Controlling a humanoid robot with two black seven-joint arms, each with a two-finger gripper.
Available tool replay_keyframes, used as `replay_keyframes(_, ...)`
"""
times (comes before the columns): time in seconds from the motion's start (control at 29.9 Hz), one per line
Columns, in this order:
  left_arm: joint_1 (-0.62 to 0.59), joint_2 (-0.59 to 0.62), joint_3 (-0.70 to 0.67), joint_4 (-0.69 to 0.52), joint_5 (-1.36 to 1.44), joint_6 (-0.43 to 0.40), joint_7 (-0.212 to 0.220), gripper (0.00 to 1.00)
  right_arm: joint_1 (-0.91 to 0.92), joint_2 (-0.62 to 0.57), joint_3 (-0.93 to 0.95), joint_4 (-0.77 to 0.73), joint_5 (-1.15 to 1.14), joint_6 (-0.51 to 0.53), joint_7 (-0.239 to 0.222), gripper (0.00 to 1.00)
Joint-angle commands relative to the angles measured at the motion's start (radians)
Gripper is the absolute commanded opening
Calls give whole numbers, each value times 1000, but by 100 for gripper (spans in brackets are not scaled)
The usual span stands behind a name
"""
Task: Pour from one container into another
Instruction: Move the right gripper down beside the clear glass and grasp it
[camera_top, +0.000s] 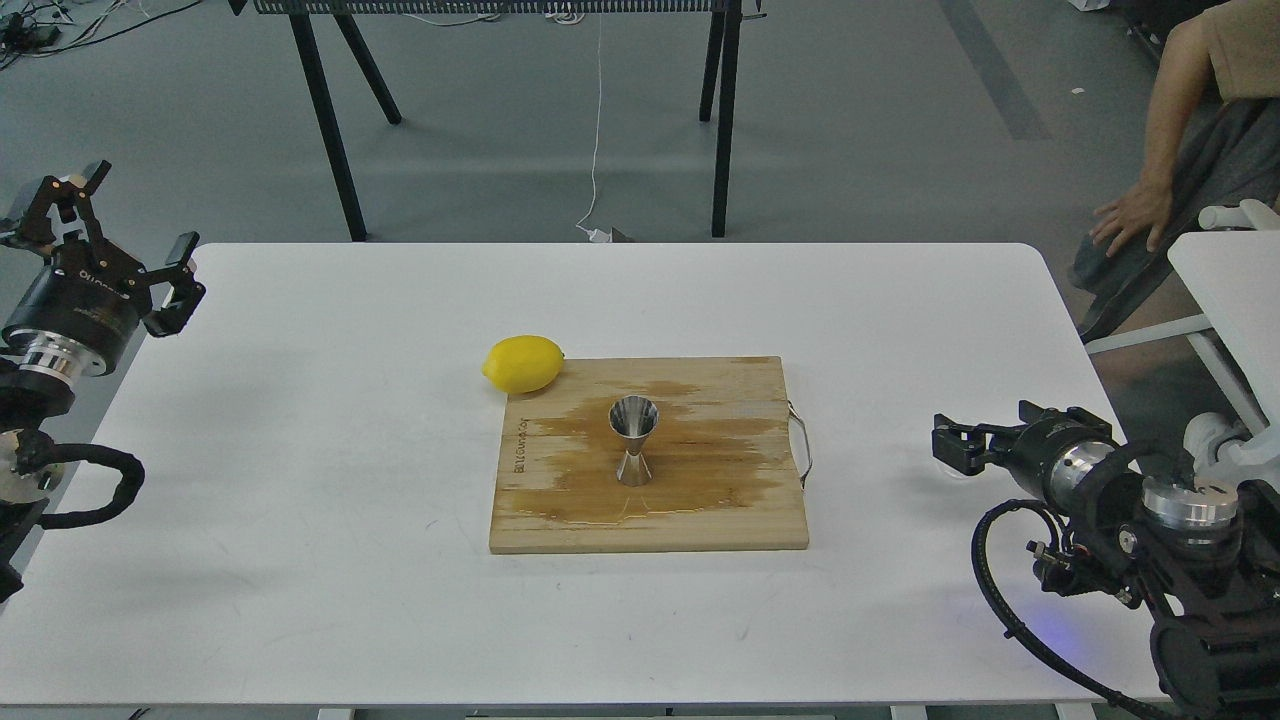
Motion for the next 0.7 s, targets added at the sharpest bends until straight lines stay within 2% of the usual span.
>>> replay_keyframes(0.0, 1, 0, -1, 2, 0, 0, 0, 98, 0, -2, 3, -9, 0, 0, -7, 99)
replay_keyframes(0.67, 1, -2, 1, 4, 1, 0, 0, 98, 2, 7, -8, -55, -9, 0, -6, 99)
